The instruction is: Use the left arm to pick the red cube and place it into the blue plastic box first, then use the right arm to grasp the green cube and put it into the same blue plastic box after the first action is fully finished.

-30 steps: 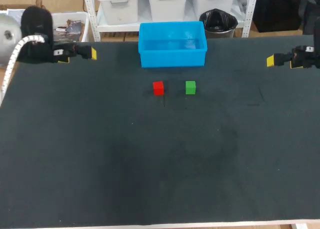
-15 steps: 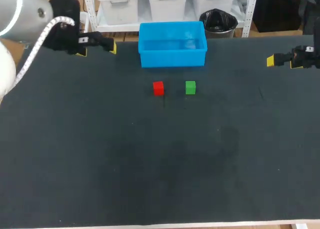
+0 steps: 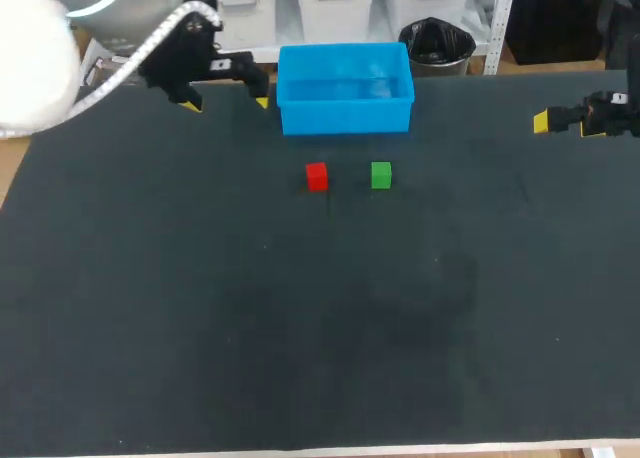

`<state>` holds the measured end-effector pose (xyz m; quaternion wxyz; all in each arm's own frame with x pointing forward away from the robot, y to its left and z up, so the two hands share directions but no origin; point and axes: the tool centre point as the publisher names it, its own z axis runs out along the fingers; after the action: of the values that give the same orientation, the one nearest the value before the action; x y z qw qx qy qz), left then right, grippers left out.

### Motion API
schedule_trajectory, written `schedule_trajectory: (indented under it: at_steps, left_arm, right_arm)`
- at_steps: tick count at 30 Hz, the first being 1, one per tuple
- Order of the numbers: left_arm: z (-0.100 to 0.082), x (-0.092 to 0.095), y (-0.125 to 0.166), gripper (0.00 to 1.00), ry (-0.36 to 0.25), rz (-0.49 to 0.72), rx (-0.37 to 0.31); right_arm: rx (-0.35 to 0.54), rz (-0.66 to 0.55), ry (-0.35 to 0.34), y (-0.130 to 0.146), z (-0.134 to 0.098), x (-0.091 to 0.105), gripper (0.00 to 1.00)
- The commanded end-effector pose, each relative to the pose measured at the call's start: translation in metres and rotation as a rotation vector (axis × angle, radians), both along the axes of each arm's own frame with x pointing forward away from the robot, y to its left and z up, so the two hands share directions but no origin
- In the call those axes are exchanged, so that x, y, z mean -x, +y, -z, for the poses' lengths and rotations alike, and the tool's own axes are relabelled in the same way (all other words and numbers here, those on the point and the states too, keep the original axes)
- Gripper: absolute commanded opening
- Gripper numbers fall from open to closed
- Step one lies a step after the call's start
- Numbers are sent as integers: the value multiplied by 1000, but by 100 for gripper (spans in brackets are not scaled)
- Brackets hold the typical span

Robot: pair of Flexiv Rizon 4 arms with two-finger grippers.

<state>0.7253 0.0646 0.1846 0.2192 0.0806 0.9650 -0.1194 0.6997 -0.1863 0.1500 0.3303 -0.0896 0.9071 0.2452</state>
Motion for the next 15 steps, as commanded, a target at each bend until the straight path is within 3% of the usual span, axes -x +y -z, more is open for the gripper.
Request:
schedule_trajectory:
  at_steps: [1, 15]
  left_arm:
    - [5, -9, -18, 100, 41, -81, -233]
    - [26, -17, -51, 100, 137, -132, -297]
  right_arm:
    - [0, 0, 0, 0, 0, 0, 100]
    - [0, 0, 0, 0, 0, 0, 100]
